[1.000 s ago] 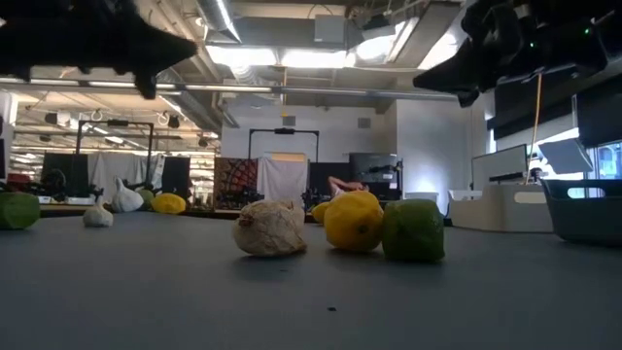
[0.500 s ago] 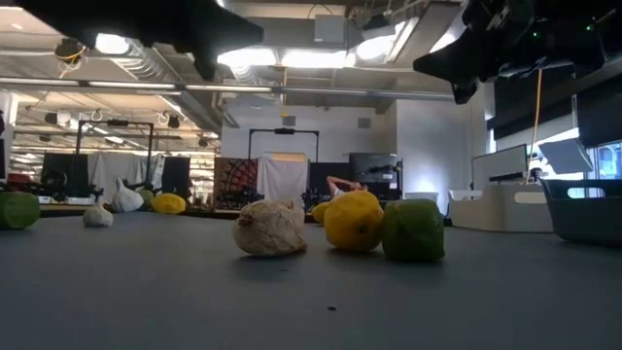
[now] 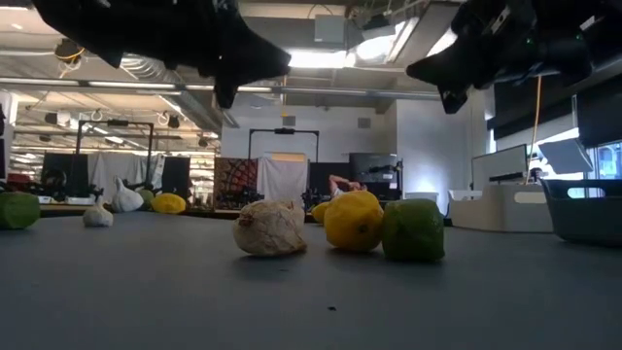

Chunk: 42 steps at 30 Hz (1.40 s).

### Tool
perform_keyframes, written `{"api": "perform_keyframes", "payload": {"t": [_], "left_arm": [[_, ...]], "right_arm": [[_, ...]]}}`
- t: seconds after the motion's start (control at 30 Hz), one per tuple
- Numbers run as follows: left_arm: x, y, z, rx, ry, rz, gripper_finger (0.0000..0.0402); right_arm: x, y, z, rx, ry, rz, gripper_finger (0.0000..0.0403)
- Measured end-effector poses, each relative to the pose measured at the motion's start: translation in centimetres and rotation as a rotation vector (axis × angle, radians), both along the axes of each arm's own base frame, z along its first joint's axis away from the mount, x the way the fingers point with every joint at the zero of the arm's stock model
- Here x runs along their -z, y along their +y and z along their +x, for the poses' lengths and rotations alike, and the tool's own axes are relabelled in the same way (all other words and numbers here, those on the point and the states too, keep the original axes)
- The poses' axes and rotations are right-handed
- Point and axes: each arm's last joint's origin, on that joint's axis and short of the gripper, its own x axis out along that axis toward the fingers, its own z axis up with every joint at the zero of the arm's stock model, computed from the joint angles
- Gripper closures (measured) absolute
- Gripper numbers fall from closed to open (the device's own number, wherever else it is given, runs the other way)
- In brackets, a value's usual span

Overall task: Sort produce into baskets
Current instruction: Put the white garlic into the white bin

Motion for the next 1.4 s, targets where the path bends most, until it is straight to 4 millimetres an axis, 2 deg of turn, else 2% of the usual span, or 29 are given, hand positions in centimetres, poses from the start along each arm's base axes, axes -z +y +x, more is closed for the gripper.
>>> {"api": "perform_keyframes", "payload": {"t": [0.23, 0.4, 0.9, 1.2, 1.4], "left_arm": [[0.9, 0.1, 0.1, 0.003, 0.059, -0.016, 0.0192], [2.4, 0.1, 0.8, 0.011, 0.118, 0.026, 0.0143], [8.5, -0.2, 2.2, -0.040, 0.341, 0.044, 0.0137], [10.7, -1.0, 3.1, -0.012, 0.372, 0.041, 0.0137], [11.4, -1.4, 3.2, 0.014, 0.406, 0.047, 0.0137]], "right_arm": [[0.7, 0.9, 0.7, -0.034, 0.018, -0.007, 0.0398], [0.5, 1.7, 0.8, -0.069, -0.013, -0.012, 0.0398], [0.5, 1.7, 0.8, -0.004, -0.010, -0.024, 0.0398], [0.6, 1.7, 0.8, 0.001, -0.005, -0.025, 0.0398], [0.6, 1.7, 0.8, 0.007, 0.000, -0.027, 0.0398]]}}
